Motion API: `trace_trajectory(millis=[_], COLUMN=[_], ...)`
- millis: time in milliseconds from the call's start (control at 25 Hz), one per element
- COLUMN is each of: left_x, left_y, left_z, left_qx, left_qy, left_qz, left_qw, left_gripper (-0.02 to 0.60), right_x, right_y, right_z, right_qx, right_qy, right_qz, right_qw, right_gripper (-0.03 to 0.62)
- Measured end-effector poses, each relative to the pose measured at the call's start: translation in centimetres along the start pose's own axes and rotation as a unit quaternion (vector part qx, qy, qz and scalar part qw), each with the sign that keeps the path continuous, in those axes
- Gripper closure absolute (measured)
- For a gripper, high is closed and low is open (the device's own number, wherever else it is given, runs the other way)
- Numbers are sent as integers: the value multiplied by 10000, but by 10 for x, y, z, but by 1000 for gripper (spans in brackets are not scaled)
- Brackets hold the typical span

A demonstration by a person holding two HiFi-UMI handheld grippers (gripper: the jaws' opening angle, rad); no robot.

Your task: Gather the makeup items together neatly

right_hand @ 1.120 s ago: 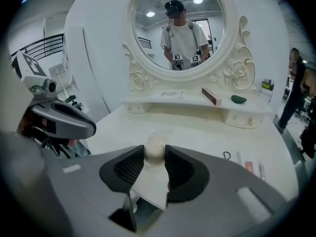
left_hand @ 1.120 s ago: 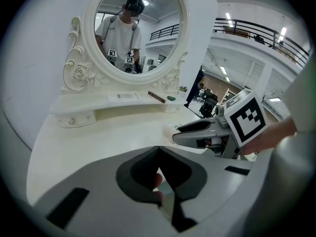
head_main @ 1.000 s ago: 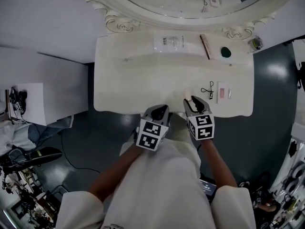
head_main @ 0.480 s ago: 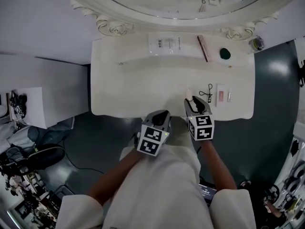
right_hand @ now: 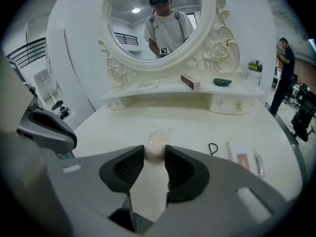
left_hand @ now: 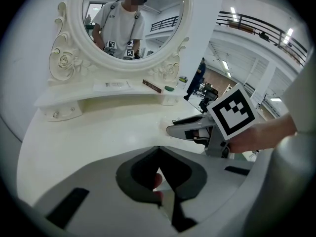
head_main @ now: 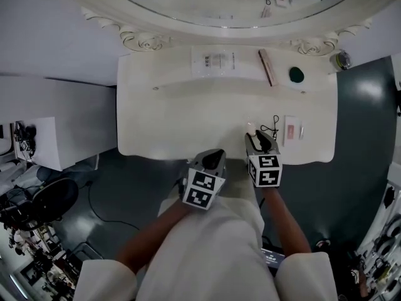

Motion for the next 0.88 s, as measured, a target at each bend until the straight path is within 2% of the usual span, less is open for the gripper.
trace_trajectory(millis=[400,880], left_x=[-3,0], left_y=[-2,-2], left_z=[13,23], left_qx=[-37,-26], left_qy=[111,217], left_qz=[-4,25], left_qw=[9999,9998], left_gripper=[580,580], right_x=[10,13], right_y=[-18,-26], right_z=[14,25], right_qx=[76,165], right_qy=[84,29], right_qz=[516,757], right_qw=[9986,9970], right_gripper=[464,462])
Point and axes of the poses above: the fingertips, and each gripper's own axes: z forward along the fingers, y to its left, x out of its underside, the point moved 2 cm from there along -z, backward along the fingers, and after that the axes turned 9 degrees about y, right-handed, at the moved point
